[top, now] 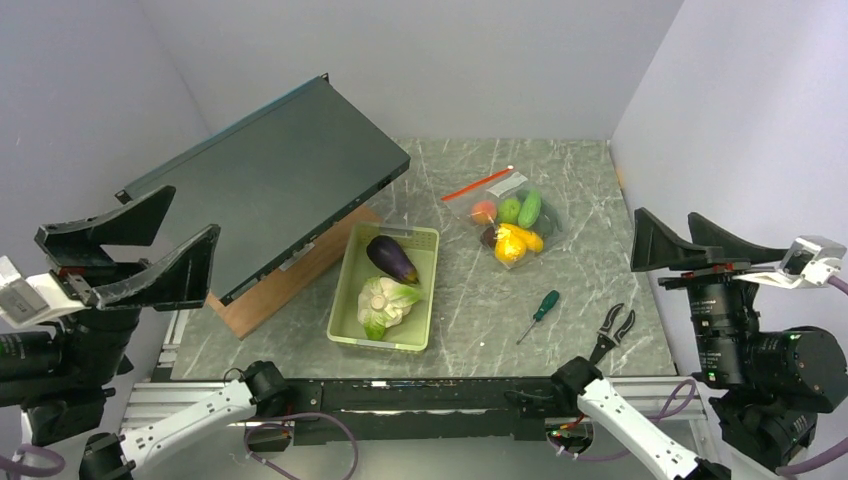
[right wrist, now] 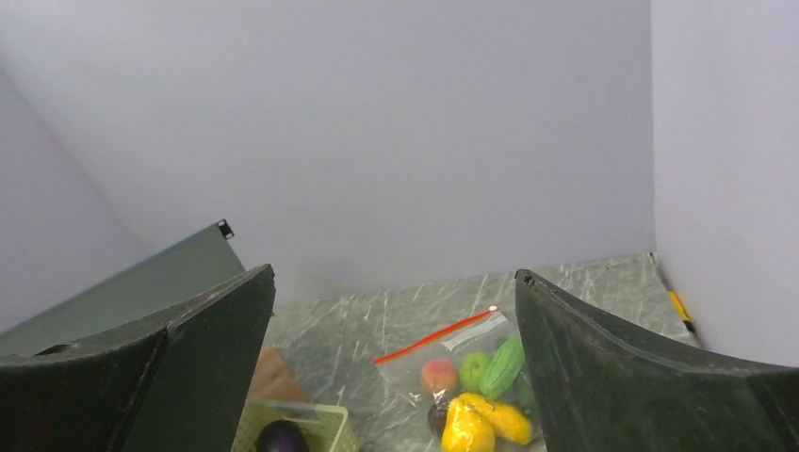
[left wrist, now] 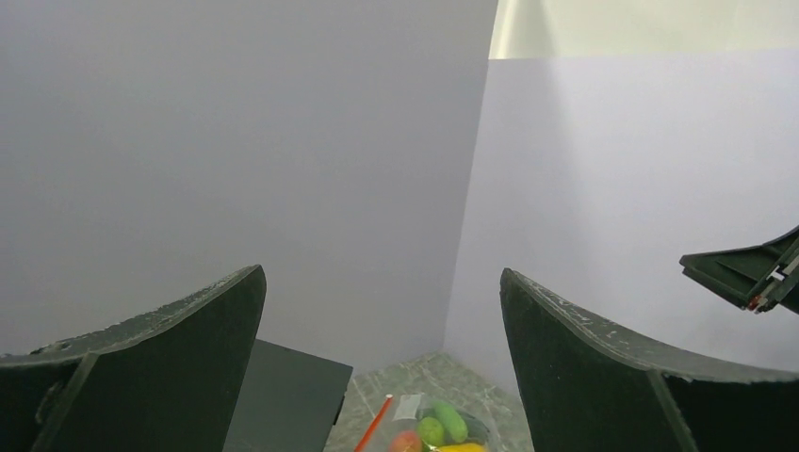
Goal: Place the food in the zip-top bag and seal the zipper
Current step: Reset both arms
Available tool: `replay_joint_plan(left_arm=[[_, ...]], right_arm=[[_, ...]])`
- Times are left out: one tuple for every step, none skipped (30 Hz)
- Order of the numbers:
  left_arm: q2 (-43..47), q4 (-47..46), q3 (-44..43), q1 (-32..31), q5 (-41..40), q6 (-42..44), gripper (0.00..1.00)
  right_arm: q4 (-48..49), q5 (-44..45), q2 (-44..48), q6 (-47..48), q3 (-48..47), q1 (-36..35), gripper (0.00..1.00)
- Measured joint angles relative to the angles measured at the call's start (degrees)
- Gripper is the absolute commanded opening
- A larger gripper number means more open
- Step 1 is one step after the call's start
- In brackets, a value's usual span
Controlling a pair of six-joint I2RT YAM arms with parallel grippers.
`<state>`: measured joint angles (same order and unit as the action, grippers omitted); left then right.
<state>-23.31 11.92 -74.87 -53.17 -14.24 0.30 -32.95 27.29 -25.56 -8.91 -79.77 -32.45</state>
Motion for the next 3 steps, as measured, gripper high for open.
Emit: replay_joint_plan(left_arm=[[0.3,0.0,0.0,0.0,-0.3,0.0,1.0],[0.5,0.0,0.1,0.0,-0.7,-0.1,1.0],[0.7,0.0,0.1,0.0,-0.8,-0.1,1.0]], right_arm=[[0.0,0.4,0.1,-0.2,0.0,0.0,1.0],[0.1,0.7,0.2,-0.4,0.2,0.0,1.0],[0.1,0.8,0.2,-0.6,0.5,0.0,1.0]])
